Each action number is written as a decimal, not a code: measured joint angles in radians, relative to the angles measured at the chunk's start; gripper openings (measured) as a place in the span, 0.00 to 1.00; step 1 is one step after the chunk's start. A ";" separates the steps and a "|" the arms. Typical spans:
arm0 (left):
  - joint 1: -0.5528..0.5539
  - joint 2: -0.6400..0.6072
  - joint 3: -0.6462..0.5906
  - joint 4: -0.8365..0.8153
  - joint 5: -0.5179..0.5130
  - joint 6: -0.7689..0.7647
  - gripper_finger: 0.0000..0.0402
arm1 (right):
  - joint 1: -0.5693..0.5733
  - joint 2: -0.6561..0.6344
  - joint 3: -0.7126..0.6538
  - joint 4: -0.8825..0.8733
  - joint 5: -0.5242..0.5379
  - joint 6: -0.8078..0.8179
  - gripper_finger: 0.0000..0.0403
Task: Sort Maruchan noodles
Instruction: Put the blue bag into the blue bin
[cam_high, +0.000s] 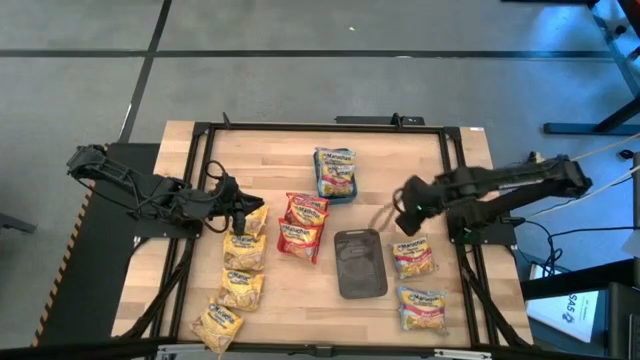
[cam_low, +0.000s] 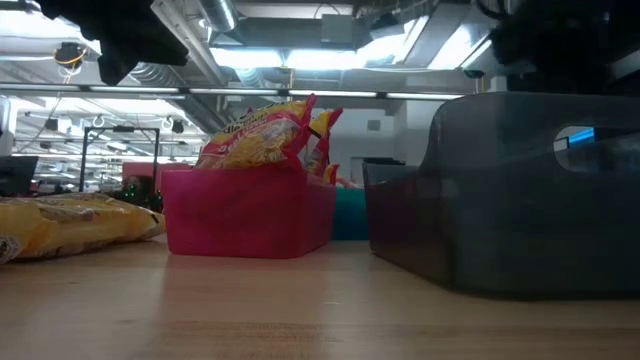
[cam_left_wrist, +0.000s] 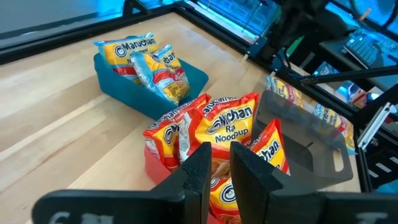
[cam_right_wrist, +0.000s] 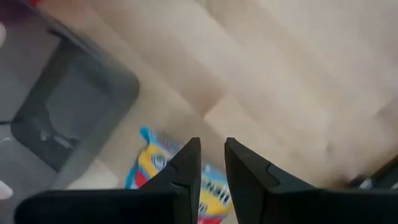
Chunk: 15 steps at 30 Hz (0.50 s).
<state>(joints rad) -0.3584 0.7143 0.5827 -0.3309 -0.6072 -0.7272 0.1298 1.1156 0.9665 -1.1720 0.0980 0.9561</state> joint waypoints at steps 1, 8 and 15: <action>0.000 0.000 0.000 -0.001 0.000 0.000 0.13 | 0.032 -0.022 -0.037 0.008 -0.002 0.055 0.18; 0.000 0.000 0.000 -0.018 0.000 -0.001 0.13 | 0.286 -0.166 -0.254 0.097 -0.037 0.459 0.18; 0.000 0.000 0.000 -0.022 0.000 -0.003 0.13 | 0.477 -0.237 -0.307 0.111 0.041 0.666 0.18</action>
<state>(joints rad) -0.3584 0.7140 0.5827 -0.3531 -0.6072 -0.7304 0.6067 0.8788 0.6596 -1.0611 0.1390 1.6224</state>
